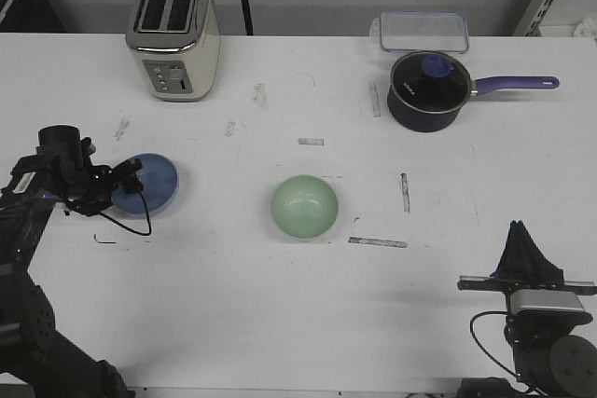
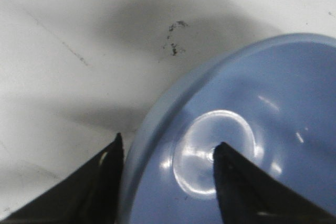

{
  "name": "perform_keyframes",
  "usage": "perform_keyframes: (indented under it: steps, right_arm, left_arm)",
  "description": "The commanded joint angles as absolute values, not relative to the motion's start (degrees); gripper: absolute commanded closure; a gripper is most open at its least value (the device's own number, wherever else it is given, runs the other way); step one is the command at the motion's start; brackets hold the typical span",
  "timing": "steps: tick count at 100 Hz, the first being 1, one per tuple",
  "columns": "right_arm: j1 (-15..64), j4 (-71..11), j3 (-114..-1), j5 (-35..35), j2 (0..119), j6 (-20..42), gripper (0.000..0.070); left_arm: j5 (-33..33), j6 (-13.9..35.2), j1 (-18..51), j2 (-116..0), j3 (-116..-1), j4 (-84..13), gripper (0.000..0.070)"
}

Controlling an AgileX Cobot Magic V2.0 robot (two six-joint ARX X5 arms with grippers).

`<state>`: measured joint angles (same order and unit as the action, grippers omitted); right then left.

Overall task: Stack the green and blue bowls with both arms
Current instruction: 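Reach the left gripper to the light blue bowl rim and grasp it, then lift the blue bowl with the left gripper and lower it into the green bowl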

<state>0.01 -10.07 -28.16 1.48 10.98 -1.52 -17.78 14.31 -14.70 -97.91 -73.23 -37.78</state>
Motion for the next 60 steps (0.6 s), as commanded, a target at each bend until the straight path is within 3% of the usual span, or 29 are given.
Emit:
perform_keyframes:
  steps: [1, 17, 28, 60]
  right_arm:
    - [0.08, -9.45, -28.42, 1.48, 10.90, -1.13, 0.0686]
    - [0.08, -9.45, -28.42, 1.48, 10.90, -1.13, 0.0686]
    - [0.08, -9.45, -28.42, 1.48, 10.90, -1.13, 0.0686]
    - [0.08, -9.45, -28.42, 1.48, 10.90, -1.13, 0.0686]
  left_arm:
    - [-17.54, 14.02, -14.87, -98.94, -74.43, -37.91, 0.0543]
    - [-17.56, 14.15, -14.87, -98.94, -74.43, -38.68, 0.0669]
    - [-17.56, 14.46, -14.81, -98.48, -74.43, -39.20, 0.0700]
    - [-17.85, 17.47, -12.34, -91.42, -74.65, -41.36, 0.0699]
